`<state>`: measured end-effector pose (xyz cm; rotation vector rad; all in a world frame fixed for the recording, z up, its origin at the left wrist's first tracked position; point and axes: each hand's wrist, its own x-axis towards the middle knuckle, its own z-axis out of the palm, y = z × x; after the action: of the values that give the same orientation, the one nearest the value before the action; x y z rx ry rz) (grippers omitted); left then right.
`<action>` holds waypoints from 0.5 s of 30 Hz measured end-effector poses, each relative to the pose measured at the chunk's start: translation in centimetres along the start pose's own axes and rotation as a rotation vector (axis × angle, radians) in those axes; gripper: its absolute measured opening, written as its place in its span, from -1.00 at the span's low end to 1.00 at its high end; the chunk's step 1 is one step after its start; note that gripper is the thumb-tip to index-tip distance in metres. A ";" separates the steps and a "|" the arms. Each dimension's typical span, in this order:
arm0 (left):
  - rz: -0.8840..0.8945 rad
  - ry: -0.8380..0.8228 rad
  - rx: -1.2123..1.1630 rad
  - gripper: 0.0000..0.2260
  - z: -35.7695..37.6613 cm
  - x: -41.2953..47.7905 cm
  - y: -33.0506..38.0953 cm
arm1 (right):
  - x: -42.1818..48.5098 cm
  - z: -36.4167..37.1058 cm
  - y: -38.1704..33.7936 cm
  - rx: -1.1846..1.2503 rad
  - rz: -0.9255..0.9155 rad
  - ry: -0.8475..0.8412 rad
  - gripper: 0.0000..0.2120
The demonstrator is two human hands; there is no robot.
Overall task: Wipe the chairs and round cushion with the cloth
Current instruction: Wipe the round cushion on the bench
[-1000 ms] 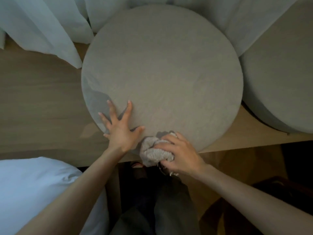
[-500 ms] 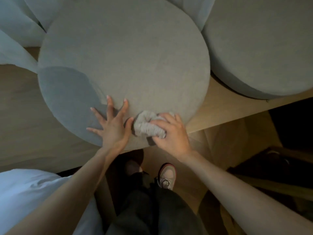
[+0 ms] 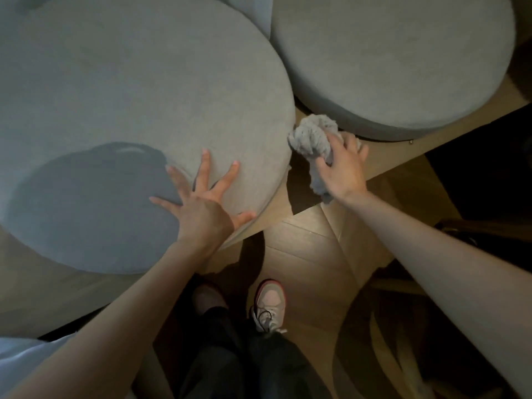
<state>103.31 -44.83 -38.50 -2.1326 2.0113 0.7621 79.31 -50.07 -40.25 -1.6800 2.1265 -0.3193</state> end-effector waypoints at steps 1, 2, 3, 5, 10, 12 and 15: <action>0.006 0.022 -0.030 -0.20 0.2 0.2 -0.1 | 1.1 0.6 0.6 -0.040 -0.009 -0.034 -0.49; 0.011 0.045 -0.057 -0.21 0.4 0.3 -0.1 | 1.9 1.4 1.0 -0.073 -0.010 -0.063 -0.49; 0.016 0.065 -0.072 -0.22 0.4 0.3 -0.1 | 2.4 2.1 1.2 -0.102 0.000 -0.091 -0.48; 0.037 0.089 -0.079 -0.24 0.7 0.6 0.1 | 2.4 3.9 1.5 -0.141 0.038 -0.123 -0.49; 0.021 0.089 -0.078 -0.20 0.3 2.8 1.7 | -2.5 6.0 1.9 -0.062 -0.040 -0.081 -0.58; 0.011 0.083 -0.062 -0.19 0.1 3.5 2.4 | -6.2 6.5 1.7 -0.036 -0.171 -0.151 -0.58; 0.012 0.053 -0.021 -0.17 -0.1 4.0 2.5 | -10.0 7.1 0.9 -0.075 -0.326 -0.311 -0.58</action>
<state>100.91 -48.79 -39.45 -2.1767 2.0526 0.7396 83.63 -39.62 -45.24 -1.9750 1.6608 -0.0626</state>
